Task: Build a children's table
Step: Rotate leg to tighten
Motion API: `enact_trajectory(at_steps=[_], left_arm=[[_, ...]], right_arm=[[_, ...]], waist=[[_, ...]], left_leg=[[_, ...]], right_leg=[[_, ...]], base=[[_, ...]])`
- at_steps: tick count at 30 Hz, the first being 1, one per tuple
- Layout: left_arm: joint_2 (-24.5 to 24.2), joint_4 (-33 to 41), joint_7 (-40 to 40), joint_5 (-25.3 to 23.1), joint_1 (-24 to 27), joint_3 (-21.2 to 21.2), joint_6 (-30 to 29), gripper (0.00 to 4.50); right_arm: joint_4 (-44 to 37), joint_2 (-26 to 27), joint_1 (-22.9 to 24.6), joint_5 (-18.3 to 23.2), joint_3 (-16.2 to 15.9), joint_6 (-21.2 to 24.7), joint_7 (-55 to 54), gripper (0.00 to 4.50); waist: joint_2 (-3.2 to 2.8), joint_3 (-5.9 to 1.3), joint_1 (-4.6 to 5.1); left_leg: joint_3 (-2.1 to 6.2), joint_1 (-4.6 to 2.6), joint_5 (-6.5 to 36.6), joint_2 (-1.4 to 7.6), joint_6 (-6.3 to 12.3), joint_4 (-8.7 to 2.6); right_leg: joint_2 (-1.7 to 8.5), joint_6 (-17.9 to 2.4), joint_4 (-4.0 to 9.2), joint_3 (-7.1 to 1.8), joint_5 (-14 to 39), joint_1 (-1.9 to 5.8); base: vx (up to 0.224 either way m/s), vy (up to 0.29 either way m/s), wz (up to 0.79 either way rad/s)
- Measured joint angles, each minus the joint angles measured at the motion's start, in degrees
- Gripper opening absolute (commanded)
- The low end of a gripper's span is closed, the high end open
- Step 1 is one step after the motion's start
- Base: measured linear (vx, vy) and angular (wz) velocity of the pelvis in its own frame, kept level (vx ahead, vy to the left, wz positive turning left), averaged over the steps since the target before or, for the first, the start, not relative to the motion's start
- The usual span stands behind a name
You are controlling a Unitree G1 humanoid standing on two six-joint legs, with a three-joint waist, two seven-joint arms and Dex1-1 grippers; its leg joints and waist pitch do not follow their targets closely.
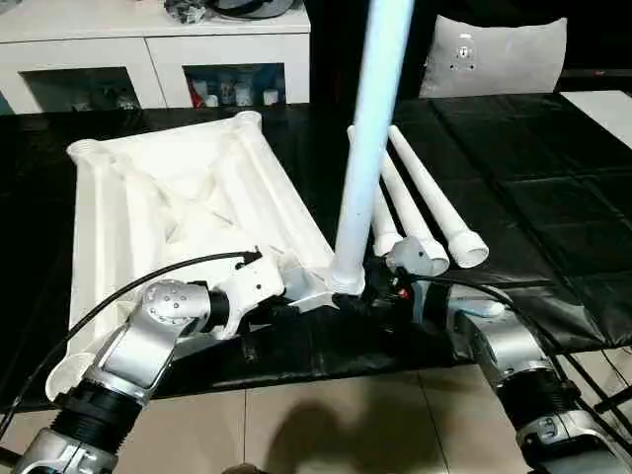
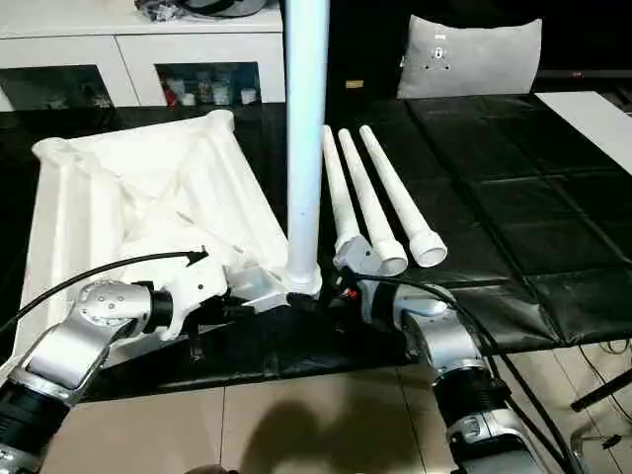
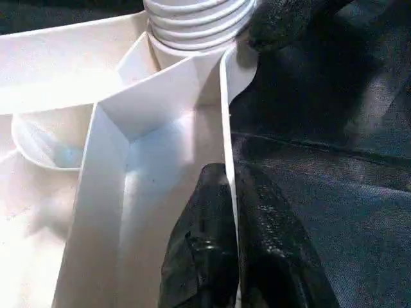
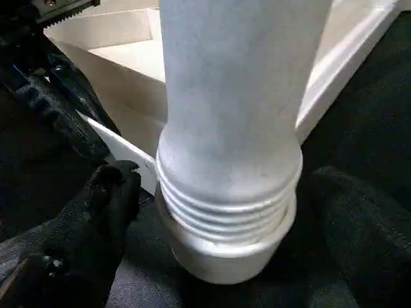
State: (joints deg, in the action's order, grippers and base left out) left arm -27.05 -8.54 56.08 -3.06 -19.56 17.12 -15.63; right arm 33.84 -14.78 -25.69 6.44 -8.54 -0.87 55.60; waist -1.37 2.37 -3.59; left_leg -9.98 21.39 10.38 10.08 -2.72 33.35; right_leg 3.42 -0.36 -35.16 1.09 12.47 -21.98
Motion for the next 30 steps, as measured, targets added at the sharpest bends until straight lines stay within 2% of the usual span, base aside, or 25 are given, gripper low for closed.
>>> enact_trajectory(at_steps=[2,7,12,13,15,17,19,22,25,27,30], left_arm=[[-0.42,-0.07,0.67,0.03,-0.06,0.19,0.70,0.00],[-5.70,-0.87,8.85,1.23,-0.73,1.62,4.35,0.00],[-5.78,-1.34,10.82,1.24,-1.14,2.50,6.13,0.00],[-5.80,-1.41,11.01,1.26,-1.17,2.55,6.33,0.00],[-5.97,-1.58,11.15,1.55,-1.19,2.75,6.70,0.00],[-5.99,-1.82,11.17,1.68,-1.23,2.77,6.93,0.00],[-6.01,-1.87,11.24,1.69,-1.23,2.76,7.04,0.00],[-6.01,-1.87,11.32,1.70,-1.23,2.74,7.09,0.00],[-6.01,-1.87,11.32,1.86,-1.18,2.69,7.03,0.00],[-5.98,-1.82,11.26,2.24,-0.89,2.31,6.28,0.00],[-5.41,-1.28,9.64,2.54,-0.05,0.71,3.41,0.00]], right_arm=[[-0.23,-0.50,0.00,0.16,-0.20,0.00,1.47,4.47],[-3.02,-3.05,-1.16,1.48,-1.20,-0.01,9.73,4.10],[-3.95,-2.08,-1.18,2.13,-2.69,-0.02,11.31,3.79],[-3.95,-2.08,-1.18,2.22,-2.74,-0.01,11.58,3.57],[-3.96,-2.15,-1.18,2.48,-2.74,0.08,12.35,3.49],[-3.96,-2.15,-1.18,2.60,-2.78,0.24,12.71,3.20],[-3.96,-2.20,-1.18,2.71,-2.78,0.41,13.26,3.20],[-4.18,-2.20,-1.16,2.95,-3.03,0.98,13.71,2.82],[-4.59,-2.14,-1.10,3.32,-3.08,2.03,13.69,2.68],[-5.09,-1.25,-0.84,3.45,-3.04,3.16,12.82,2.56],[-5.48,1.48,-0.83,2.28,-3.10,5.41,7.80,2.53]], waist=[[0.02,0.01,0.00],[0.13,0.07,-0.15],[0.14,0.07,-0.52],[0.14,0.07,-0.53],[0.14,0.06,-0.53],[0.14,0.06,-0.53],[0.15,0.06,-0.54],[0.16,0.06,-0.54],[0.17,0.05,-0.53],[0.18,0.04,-0.43],[0.20,0.03,0.43]], left_leg=[[0.00,0.00,0.00,0.00,0.00,0.00],[0.02,0.00,0.00,0.06,0.00,-0.03],[0.02,0.02,0.02,0.02,0.02,0.09],[0.02,0.03,0.02,0.02,0.03,0.11],[0.02,0.02,0.02,0.02,0.03,0.12],[0.02,0.01,0.02,0.02,0.02,0.12],[0.02,0.01,0.02,0.02,0.02,0.11],[0.02,0.02,0.02,0.02,0.03,0.11],[0.02,0.01,0.02,0.03,0.03,0.11],[0.02,-0.02,0.02,0.03,0.03,0.10],[0.02,-0.23,-0.01,0.04,-0.02,0.08]], right_leg=[[0.00,0.00,-0.01,0.00,0.00,-0.01],[-0.03,0.00,-0.02,0.09,0.00,-0.02],[0.03,0.00,-0.02,0.08,0.00,0.01],[0.03,0.00,-0.02,0.07,0.00,0.01],[0.03,-0.01,-0.05,0.07,0.00,0.01],[0.02,-0.01,-0.07,0.07,0.00,0.01],[0.02,-0.01,-0.07,0.07,0.00,0.01],[0.02,0.00,-0.07,0.07,0.00,0.01],[0.02,-0.01,-0.07,0.08,0.00,0.01],[0.01,0.00,-0.08,0.07,0.00,0.01],[0.00,-0.01,-0.22,0.03,-0.01,0.08]], base=[[0.000,0.000,0.00],[0.000,0.000,0.00],[0.000,0.000,0.00],[0.000,0.000,0.00],[0.000,0.000,0.00],[0.000,0.000,0.00],[0.000,0.000,0.00],[0.000,0.000,0.00],[0.000,0.000,0.00],[0.000,0.000,0.00],[0.000,0.000,0.00]])
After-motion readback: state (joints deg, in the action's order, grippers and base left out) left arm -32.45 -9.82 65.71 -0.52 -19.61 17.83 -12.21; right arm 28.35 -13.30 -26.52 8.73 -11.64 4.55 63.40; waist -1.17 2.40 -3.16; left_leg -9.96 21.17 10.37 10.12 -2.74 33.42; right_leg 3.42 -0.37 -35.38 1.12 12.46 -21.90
